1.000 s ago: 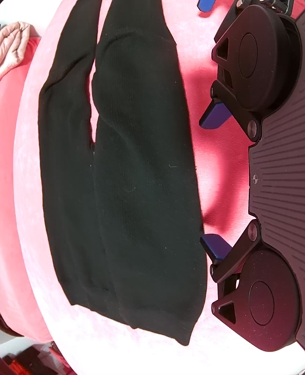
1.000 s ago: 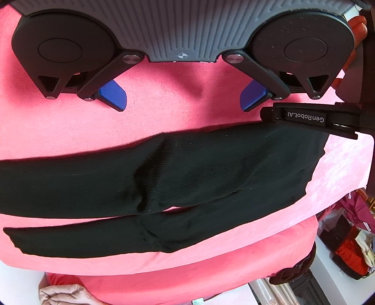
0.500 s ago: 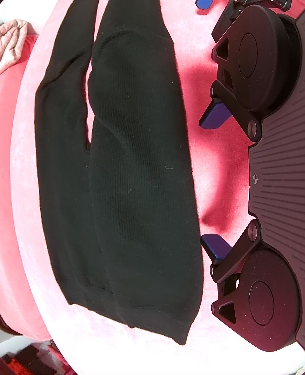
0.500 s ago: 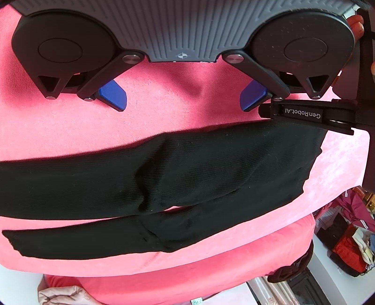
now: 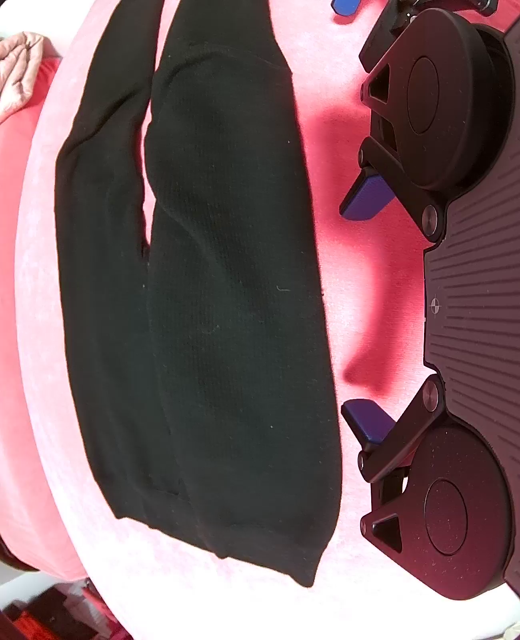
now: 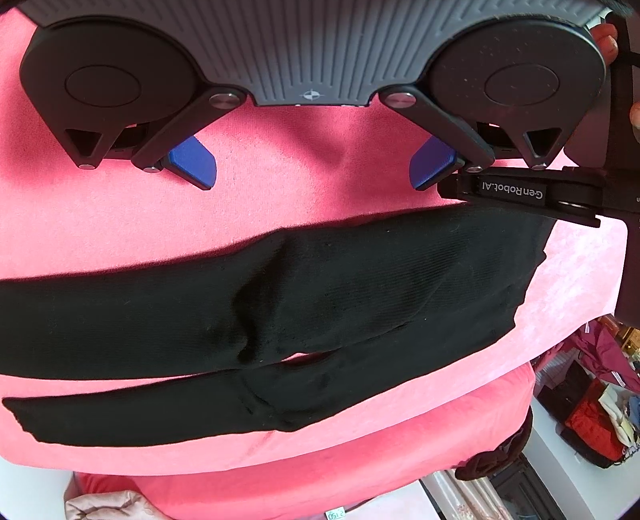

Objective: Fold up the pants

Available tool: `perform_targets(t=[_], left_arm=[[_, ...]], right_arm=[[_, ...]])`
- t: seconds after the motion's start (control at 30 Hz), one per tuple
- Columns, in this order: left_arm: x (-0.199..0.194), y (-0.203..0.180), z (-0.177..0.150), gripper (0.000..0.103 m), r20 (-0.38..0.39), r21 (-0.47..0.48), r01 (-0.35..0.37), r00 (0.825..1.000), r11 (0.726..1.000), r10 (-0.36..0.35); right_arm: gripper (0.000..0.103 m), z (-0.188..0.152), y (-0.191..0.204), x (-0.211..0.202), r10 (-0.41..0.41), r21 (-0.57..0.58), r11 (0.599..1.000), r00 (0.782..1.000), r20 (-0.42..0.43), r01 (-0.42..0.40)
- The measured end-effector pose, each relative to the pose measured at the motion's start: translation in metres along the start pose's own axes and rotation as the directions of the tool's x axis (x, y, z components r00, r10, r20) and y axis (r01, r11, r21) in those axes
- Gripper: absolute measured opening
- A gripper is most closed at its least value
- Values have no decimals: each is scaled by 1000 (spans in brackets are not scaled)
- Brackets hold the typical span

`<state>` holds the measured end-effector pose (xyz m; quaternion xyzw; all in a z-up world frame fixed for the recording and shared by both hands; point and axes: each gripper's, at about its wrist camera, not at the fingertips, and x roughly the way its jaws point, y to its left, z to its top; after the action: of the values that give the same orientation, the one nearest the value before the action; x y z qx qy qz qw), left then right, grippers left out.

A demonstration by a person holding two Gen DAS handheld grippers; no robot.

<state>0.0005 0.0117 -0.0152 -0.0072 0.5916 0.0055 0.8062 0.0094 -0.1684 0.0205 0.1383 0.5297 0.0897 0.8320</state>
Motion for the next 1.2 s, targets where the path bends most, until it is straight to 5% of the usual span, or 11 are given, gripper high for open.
perform_targets(t=[0.33, 0.5, 0.7, 0.9, 1.07, 1.2], left_arm=[[-8, 26, -6, 103, 4, -63, -21, 1000, 998, 21], [-15, 81, -18, 103, 23, -193, -1, 1000, 981, 6], [-17, 163, -35, 103, 37, -414, 25, 999, 910, -10], [-6, 207, -37, 103, 115, -613, 169, 986, 772, -124], [7, 219, -27, 103, 208, -631, 262, 964, 730, -167], [10, 226, -24, 103, 239, -615, 282, 957, 737, -166]], right_arm=[[100, -4, -6, -5, 27, 27, 999, 999, 40, -29], [86, 0, 1, -1, 54, 17, 998, 997, 51, -54], [70, 12, -13, 4, 61, 156, 985, 995, 74, -72], [70, 14, -22, 11, 35, 241, 969, 997, 66, -49], [70, 17, -28, 15, 3, 316, 948, 998, 70, -25], [69, 15, -44, 8, -50, 409, 912, 993, 107, 1]])
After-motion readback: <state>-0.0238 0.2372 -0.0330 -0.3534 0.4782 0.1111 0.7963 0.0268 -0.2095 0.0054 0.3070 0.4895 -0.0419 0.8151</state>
